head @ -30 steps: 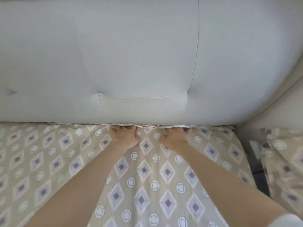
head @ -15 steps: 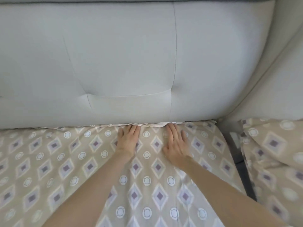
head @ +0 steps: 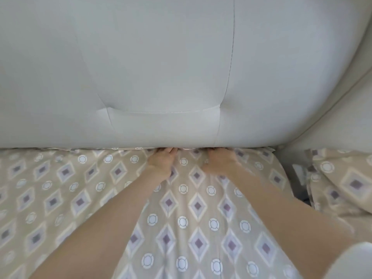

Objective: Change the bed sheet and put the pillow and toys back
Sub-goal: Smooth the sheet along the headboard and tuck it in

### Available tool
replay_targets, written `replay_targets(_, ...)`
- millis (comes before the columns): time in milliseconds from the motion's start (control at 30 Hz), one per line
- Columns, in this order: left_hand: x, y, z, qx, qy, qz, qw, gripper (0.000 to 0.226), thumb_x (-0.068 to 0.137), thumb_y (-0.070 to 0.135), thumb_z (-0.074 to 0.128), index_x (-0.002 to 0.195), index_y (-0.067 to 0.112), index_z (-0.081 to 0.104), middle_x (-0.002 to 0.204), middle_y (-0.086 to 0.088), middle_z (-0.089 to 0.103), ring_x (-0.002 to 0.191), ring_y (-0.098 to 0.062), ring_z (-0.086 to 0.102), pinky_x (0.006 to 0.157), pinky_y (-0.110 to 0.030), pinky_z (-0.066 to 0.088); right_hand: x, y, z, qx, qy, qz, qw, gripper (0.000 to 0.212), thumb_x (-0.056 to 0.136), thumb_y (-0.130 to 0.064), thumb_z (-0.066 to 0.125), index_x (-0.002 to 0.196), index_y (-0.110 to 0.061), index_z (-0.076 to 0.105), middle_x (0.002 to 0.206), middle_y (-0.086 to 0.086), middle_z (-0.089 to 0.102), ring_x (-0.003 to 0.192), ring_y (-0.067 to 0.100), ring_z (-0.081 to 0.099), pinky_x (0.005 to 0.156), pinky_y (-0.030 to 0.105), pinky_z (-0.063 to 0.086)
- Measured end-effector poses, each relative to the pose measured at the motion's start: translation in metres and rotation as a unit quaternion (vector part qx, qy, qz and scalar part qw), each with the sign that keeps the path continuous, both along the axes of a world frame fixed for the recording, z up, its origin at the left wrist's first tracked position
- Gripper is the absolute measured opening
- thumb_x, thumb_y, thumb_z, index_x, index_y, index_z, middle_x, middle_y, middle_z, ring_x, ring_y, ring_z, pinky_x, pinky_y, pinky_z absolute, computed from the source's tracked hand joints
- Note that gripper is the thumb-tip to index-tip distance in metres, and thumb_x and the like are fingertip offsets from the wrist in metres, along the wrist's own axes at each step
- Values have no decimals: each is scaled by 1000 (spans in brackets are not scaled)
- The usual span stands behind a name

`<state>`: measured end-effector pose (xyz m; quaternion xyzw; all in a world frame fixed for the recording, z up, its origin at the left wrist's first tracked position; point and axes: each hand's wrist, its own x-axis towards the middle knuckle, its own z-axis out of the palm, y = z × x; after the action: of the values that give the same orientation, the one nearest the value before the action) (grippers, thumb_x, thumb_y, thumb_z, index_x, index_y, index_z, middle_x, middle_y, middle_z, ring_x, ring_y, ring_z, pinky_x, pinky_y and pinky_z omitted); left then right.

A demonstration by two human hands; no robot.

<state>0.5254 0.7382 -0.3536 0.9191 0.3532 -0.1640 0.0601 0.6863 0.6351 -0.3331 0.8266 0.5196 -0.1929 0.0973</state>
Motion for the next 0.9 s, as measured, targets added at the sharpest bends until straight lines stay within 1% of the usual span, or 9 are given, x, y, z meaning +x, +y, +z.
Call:
replay_targets(67,-3,1,3,-10,-2,-4,1000,95,79,21,70,152,20,10,155,6,18,143,-17,20,117,-28,9,-1,4,2,-11,6,3,1000,52,92,-39,28,141,-26,40,142,3,48,132,29,41,105,44,33)
replay_targets(200,-13,-3,4,-45,-32,-15,998,92,85,19,63,153,19,0,159,2,7,146,-16,9,118,-31,5,-17,-15,-9,30,7,-1,1000,64,97,-20,33,153,-16,4,160,8,9,148,27,5,119,47,1)
replay_targets(267,-27,-13,4,-40,-40,-3,998,88,89,13,54,152,21,-8,160,5,-6,147,-14,-3,119,-35,1,-29,-34,-17,46,-14,30,998,72,96,-10,33,151,-11,-14,160,5,-12,147,26,-12,119,47,-4)
replay_targets(333,-48,-18,4,-34,-49,29,998,87,89,12,50,152,25,-10,159,8,-11,147,-13,-8,118,-40,4,-40,-48,-22,58,-16,67,996,72,97,-9,30,149,-9,-19,158,4,-23,145,25,-21,119,47,-7)
replay_targets(433,-82,-22,9,-6,-82,139,987,63,99,36,32,152,28,0,161,2,-3,148,-20,-4,115,-46,15,-54,-53,-19,71,28,47,996,66,100,-10,26,151,-10,-15,158,2,-22,146,24,-20,119,44,-8)
replay_targets(533,-115,-16,13,-8,-60,247,967,64,97,53,26,152,29,1,158,-16,-9,145,-36,-8,117,-49,7,-72,-45,-16,81,33,56,995,73,94,3,30,151,-9,-15,159,2,-19,147,23,-16,119,42,-7)
replay_targets(633,-147,-4,12,-15,-37,295,955,69,95,60,22,152,31,-6,157,-19,-13,144,-40,-6,117,-51,5,-100,-28,-17,91,59,88,990,72,94,0,30,152,-10,-11,160,1,-15,147,22,-16,119,41,-8)
replay_targets(800,-168,24,5,-62,-64,303,949,88,82,77,32,150,37,-8,158,-3,-22,144,-37,-17,116,-55,-1,-129,8,-21,71,31,146,986,66,100,-18,25,150,-9,-15,159,2,-21,146,22,-19,118,48,-9)
replay_targets(900,-175,41,2,-74,-67,286,953,96,71,85,39,147,47,-6,157,14,-19,145,-33,-15,113,-62,0,-132,29,-21,61,40,153,986,80,95,-27,38,151,-10,-16,159,1,-19,146,21,-20,118,48,-9)
